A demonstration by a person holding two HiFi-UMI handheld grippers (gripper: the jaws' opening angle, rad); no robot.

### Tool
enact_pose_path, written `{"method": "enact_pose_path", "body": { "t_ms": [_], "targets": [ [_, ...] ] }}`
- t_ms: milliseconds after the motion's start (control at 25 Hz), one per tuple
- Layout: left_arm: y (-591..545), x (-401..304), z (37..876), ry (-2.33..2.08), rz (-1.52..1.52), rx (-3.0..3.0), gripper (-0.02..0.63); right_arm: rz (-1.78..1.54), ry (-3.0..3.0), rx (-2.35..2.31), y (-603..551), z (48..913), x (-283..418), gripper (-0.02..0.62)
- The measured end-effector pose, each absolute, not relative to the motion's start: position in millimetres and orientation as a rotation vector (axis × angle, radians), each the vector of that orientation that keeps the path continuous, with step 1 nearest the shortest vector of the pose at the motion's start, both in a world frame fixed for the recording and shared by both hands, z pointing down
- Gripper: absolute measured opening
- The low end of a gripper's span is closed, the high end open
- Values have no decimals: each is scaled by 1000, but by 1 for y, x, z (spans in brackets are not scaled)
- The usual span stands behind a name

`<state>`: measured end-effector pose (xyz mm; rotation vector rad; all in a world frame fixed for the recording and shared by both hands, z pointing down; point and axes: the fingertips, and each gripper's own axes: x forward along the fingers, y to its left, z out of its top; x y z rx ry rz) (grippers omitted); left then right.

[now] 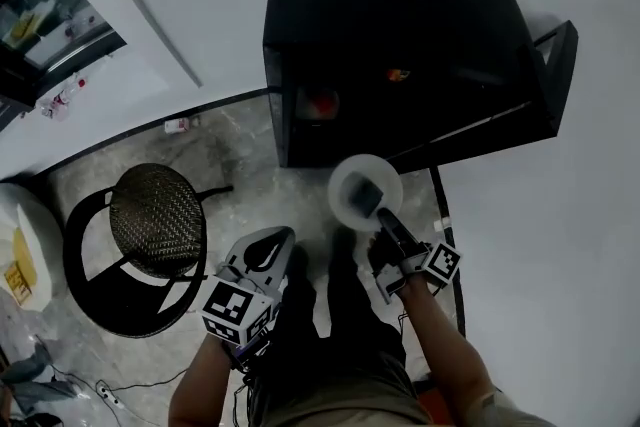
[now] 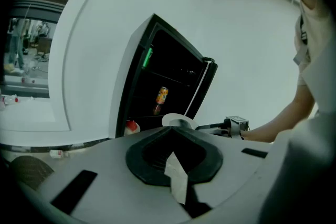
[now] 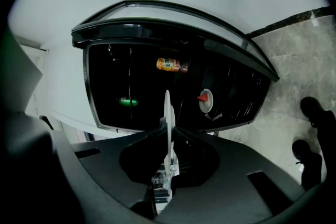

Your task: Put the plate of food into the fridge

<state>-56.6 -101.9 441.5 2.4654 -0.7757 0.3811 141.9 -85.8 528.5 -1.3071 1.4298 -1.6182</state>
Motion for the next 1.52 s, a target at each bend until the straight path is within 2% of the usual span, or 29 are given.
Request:
{"method": "enact_pose_path", "body": {
  "t_ms": [440,800,1520],
  "targets": [
    [-114,-2,498,-699,425,2439,11,-1660,1421,-1259,-104,579,156,29],
    [-113,12,533,-647,490,2435,11,-1660,1364,-1281,-111,615,170,29],
    [-111,34,588,-677,380,2286,11,-1679,1365,-1317,-124,665,180,29]
  ]
}}
